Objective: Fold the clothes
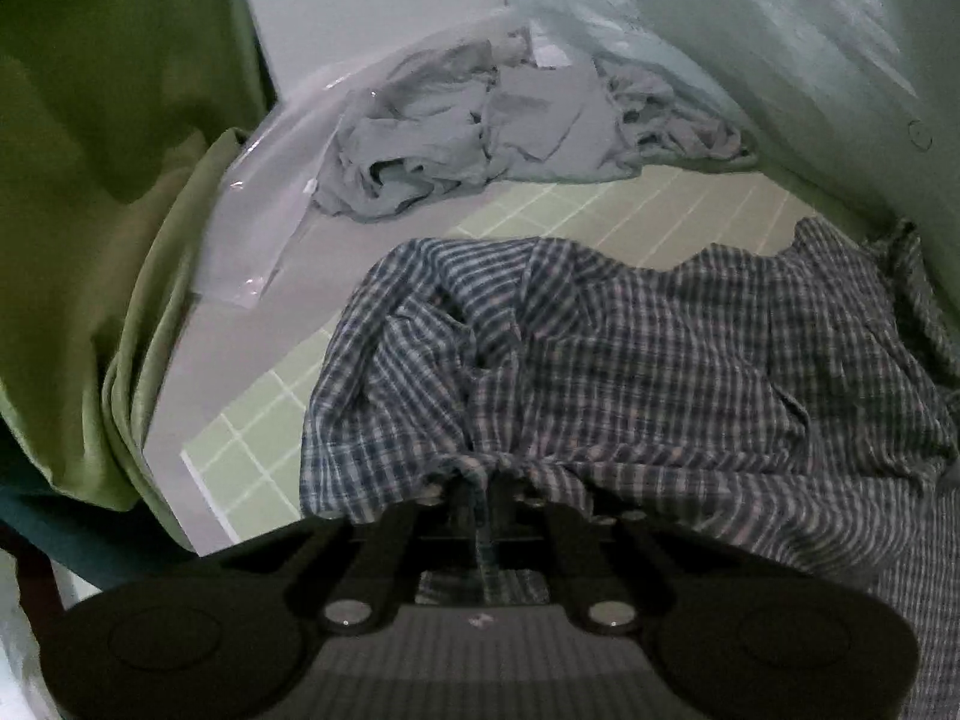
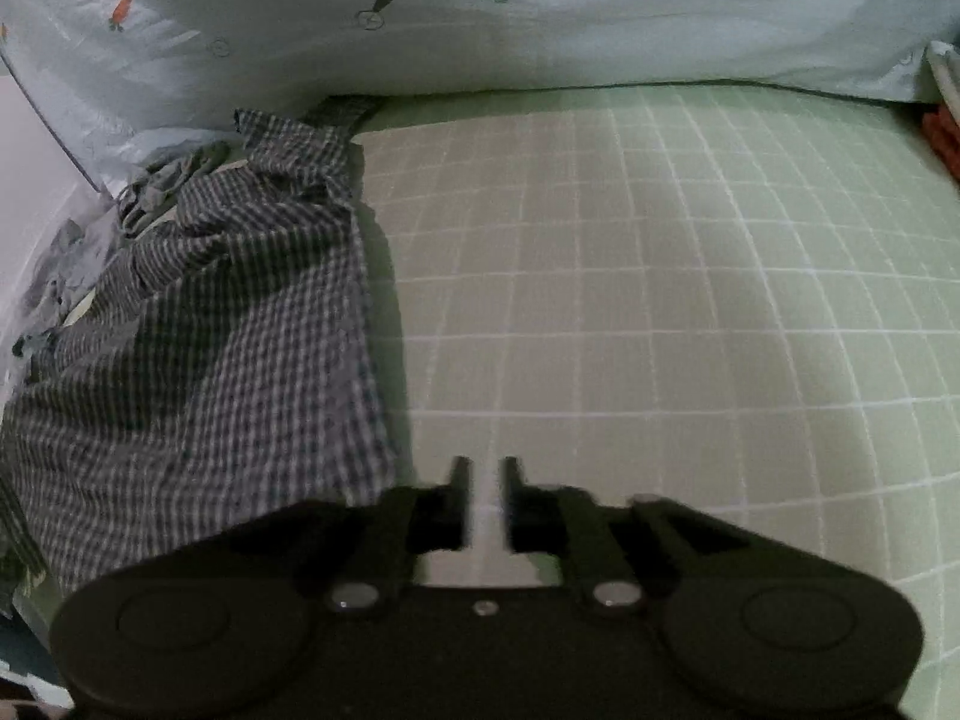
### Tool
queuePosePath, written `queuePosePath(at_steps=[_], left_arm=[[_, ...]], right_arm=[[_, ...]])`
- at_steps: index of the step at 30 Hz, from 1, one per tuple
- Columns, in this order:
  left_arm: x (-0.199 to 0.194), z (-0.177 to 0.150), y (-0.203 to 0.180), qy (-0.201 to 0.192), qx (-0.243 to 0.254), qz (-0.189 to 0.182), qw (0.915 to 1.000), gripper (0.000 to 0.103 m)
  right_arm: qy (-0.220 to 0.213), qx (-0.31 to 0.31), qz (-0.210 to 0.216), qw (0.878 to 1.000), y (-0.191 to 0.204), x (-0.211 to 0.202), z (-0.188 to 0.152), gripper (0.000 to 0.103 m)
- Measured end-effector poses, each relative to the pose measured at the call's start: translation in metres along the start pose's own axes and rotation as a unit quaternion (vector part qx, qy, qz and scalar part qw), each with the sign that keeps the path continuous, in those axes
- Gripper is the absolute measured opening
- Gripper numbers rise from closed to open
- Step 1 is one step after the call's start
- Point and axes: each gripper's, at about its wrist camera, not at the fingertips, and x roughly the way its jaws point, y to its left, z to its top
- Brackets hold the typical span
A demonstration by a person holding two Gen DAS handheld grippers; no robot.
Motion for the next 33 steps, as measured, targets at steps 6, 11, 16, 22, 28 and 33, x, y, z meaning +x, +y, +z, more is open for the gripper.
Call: queuePosePath(at_steps=[6,11,16,22,28,33], left_arm=[[-0.004,0.016,-0.014,-0.009,0.013,-0.043,0.999,0.082],[0.023,0.046,-0.034,-0.004,0.025,-0.063,0.9977,0.09],[0.063,0.072,-0.059,0.026,0.043,-0.068,0.9965,0.091],[0.112,0.093,-0.082,0.066,0.036,-0.059,0.9955,0.091],[0.131,0.094,-0.09,0.086,0.033,-0.047,0.9946,0.091],[0.124,0.085,-0.096,0.09,0.053,-0.048,0.9934,0.091]], right_arm=[[-0.047,-0.018,-0.026,0.998,0.033,0.013,0.036,0.102],[-0.082,-0.02,-0.021,0.996,0.053,0.042,0.083,0.103],[-0.096,-0.008,0.001,0.995,0.072,0.085,0.142,0.103],[-0.047,0.029,0.052,0.997,0.089,0.159,0.206,0.1],[0.01,0.037,0.107,0.993,0.107,0.209,0.221,0.044],[-0.007,0.036,0.085,0.996,0.105,0.192,0.201,0.002]])
